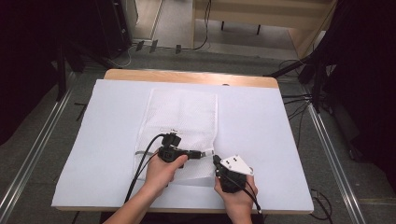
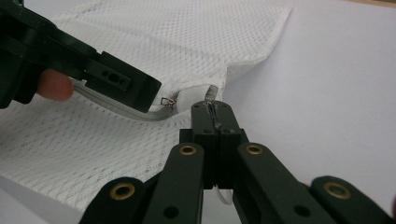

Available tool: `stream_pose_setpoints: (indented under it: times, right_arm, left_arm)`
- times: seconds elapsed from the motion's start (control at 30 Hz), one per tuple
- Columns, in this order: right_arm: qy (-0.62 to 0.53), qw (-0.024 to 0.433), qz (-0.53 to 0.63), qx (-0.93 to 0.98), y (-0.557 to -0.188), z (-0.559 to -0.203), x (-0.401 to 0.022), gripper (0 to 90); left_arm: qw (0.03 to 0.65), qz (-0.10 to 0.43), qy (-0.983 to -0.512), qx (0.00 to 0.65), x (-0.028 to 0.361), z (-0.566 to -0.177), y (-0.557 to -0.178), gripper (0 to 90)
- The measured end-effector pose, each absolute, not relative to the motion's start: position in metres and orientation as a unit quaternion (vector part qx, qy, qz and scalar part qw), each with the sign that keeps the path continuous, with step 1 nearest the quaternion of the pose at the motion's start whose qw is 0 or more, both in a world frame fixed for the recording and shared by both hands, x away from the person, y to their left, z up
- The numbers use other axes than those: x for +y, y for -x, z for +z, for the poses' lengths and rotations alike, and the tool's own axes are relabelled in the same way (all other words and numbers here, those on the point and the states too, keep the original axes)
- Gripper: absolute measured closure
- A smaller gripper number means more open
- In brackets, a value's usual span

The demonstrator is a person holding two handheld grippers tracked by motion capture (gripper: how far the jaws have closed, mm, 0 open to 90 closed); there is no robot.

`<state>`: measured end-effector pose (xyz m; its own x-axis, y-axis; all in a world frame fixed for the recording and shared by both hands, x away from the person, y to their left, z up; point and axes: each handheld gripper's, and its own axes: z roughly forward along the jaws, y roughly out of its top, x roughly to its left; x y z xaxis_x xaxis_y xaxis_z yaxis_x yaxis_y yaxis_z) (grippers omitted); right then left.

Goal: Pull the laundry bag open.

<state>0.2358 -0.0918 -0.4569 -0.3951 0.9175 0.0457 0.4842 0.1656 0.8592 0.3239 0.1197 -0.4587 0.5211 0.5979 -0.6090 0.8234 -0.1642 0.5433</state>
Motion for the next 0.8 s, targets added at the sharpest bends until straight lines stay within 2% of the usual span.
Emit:
stream_pose_setpoints:
  times: [0.33, 0.8]
  right_arm:
    - [-0.494, 0.265, 0.419, 0.715, -0.237, -0.457, -0.097, 90.0]
    - [-0.487, 0.276, 0.41, 0.72, -0.236, -0.459, -0.093, 90.0]
  left_arm:
    - [0.43, -0.091, -0.761, 0.478, 0.14, -0.457, -0.321, 88.4]
    - [0.432, -0.045, -0.758, 0.487, 0.197, -0.451, -0.307, 88.3]
